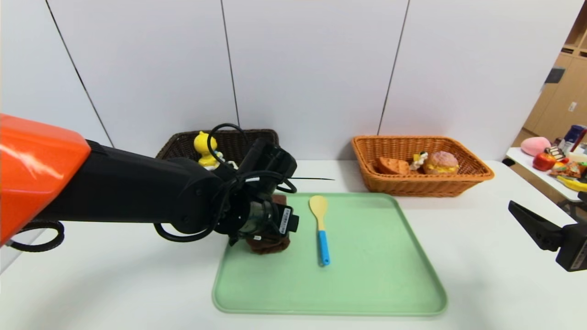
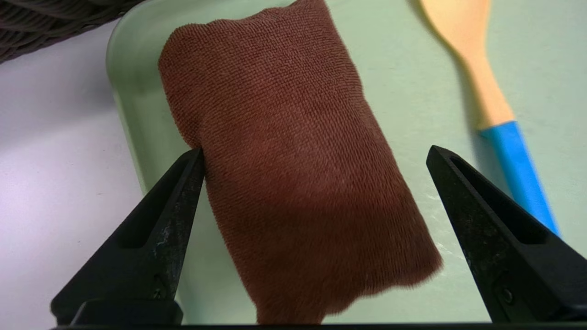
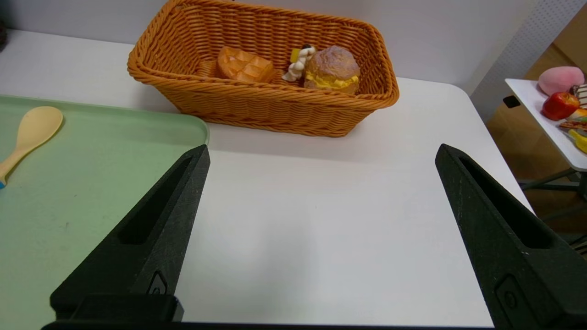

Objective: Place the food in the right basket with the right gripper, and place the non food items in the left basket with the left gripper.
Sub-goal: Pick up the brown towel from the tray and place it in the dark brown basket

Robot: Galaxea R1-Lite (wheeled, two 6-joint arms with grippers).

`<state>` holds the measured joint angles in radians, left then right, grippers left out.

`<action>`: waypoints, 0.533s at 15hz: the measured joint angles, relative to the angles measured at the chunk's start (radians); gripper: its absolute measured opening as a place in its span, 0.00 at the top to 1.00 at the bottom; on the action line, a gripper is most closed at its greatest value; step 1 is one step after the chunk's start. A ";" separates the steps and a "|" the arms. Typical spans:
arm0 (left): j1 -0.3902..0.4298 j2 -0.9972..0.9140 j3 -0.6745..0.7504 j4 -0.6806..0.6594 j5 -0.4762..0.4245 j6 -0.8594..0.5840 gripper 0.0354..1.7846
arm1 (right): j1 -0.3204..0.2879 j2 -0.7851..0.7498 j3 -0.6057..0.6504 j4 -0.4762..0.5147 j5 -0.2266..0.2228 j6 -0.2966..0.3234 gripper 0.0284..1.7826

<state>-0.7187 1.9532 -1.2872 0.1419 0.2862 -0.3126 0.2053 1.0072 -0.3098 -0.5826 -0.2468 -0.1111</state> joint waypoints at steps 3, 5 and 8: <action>0.015 0.033 0.001 -0.008 0.009 -0.003 0.06 | 0.000 0.000 0.000 0.000 0.000 0.001 0.05; 0.022 0.047 0.007 -0.067 0.029 0.003 0.06 | 0.000 0.000 0.000 0.000 0.000 0.003 0.05; 0.024 0.055 0.006 -0.102 0.029 0.007 0.19 | 0.000 0.000 0.000 0.000 0.000 0.003 0.05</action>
<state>-0.6947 2.0085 -1.2815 0.0402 0.3151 -0.3053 0.2053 1.0072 -0.3098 -0.5821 -0.2472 -0.1077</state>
